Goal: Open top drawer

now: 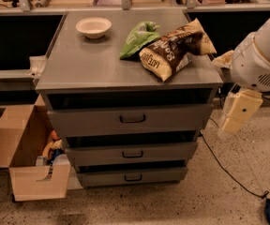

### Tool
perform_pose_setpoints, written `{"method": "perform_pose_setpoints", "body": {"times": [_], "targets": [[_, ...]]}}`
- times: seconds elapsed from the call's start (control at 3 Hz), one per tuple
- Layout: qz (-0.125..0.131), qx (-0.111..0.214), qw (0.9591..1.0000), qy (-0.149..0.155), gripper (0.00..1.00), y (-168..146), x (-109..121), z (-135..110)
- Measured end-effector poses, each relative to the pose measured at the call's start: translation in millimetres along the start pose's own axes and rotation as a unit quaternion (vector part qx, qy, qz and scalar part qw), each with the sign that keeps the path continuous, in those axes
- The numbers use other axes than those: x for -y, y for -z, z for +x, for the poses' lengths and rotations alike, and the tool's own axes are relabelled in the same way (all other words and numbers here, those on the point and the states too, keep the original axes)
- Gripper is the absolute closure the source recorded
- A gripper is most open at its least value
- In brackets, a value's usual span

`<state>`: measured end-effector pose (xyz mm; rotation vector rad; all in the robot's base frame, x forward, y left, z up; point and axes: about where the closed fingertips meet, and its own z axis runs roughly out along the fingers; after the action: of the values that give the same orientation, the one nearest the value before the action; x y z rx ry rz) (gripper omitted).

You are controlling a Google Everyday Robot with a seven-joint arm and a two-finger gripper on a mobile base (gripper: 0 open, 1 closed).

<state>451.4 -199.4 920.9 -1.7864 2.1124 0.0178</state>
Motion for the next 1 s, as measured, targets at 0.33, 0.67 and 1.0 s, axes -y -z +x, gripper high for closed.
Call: {"method": "perform_pose_setpoints", "body": {"times": [0.33,0.67,1.0], "targets": [[-0.026,0.002,0.9992,0.030,0.00,-36.2,-3.7,3.9],[-0.057,0.015,0.9962,0.063,0.00,-81.7,-10.2,8.0],[-0.080,0.023,0.9921,0.094,0.00,-124.9,-16.4,9.3]]}}
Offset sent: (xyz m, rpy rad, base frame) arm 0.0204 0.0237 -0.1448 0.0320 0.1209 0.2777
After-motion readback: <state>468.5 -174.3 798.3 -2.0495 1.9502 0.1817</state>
